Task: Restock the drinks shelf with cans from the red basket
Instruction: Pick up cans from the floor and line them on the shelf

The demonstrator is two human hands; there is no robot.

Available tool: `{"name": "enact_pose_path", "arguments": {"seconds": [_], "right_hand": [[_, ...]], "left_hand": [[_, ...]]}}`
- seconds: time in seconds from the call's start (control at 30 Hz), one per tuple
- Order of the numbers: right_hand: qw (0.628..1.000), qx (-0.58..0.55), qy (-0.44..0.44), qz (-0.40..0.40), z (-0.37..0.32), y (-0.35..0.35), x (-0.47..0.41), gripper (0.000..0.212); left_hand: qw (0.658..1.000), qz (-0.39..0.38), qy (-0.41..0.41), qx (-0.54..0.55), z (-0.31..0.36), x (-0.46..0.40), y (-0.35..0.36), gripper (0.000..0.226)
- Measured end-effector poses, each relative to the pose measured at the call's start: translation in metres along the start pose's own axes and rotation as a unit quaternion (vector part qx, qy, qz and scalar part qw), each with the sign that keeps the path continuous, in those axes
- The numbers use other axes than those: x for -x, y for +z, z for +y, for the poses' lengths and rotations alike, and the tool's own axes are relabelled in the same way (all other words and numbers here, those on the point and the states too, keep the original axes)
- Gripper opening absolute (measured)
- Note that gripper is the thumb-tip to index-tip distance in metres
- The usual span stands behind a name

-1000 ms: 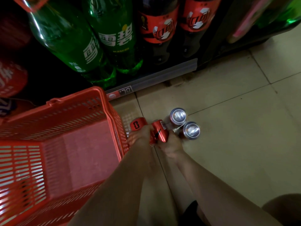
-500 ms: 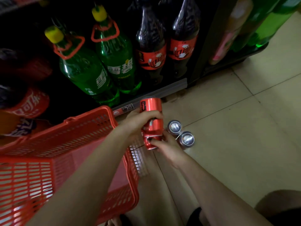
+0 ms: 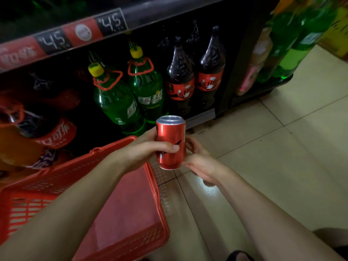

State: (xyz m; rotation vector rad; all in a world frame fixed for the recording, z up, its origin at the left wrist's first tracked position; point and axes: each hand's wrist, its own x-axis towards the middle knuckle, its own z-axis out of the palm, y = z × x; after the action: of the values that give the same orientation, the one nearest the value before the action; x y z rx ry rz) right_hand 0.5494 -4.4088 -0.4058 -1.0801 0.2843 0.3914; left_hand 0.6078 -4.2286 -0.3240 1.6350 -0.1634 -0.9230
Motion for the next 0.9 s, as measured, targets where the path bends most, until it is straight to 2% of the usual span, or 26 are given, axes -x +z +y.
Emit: {"name": "enact_pose_path", "arguments": {"seconds": [0.2,0.33,0.47,0.6,0.63,0.7,0.8,0.87,0.9], "right_hand": [[0.998,-0.009,0.025,-0.056,-0.018,0.004,0.007,0.095],[0.999,0.006,0.025,-0.038,-0.019,0.007,0.003,0.097],[0.996,0.093,0.009,0.000,-0.005,0.006,-0.009,0.067],[0.989,0.143,0.032,0.010,-0.012,0.009,0.000,0.041],[0.989,0.139,0.039,-0.008,-0.013,0.007,0.003,0.036],[0.989,0.139,0.044,-0.020,-0.014,0.010,0.008,0.034],[0.991,0.127,0.023,-0.021,-0.017,0.020,0.008,0.020],[0.993,0.107,0.025,-0.035,-0.012,0.018,0.004,0.034],[0.994,0.102,0.025,-0.035,-0.013,0.017,0.004,0.033]], "left_hand": [[0.998,0.010,0.026,-0.060,-0.008,0.008,-0.010,0.101],[0.995,0.011,0.067,-0.075,-0.007,0.012,-0.004,0.092],[0.982,0.020,0.114,-0.152,-0.004,0.012,0.013,0.074],[0.967,0.038,0.131,-0.213,-0.011,0.008,0.016,0.076],[0.963,0.043,0.136,-0.230,-0.013,0.007,0.016,0.077],[0.953,0.053,0.148,-0.258,-0.015,0.006,0.017,0.081],[0.944,0.068,0.164,-0.278,-0.017,0.005,0.019,0.086],[0.941,0.081,0.174,-0.279,-0.018,0.005,0.019,0.089],[0.939,0.089,0.181,-0.280,-0.018,0.004,0.020,0.090]]}}
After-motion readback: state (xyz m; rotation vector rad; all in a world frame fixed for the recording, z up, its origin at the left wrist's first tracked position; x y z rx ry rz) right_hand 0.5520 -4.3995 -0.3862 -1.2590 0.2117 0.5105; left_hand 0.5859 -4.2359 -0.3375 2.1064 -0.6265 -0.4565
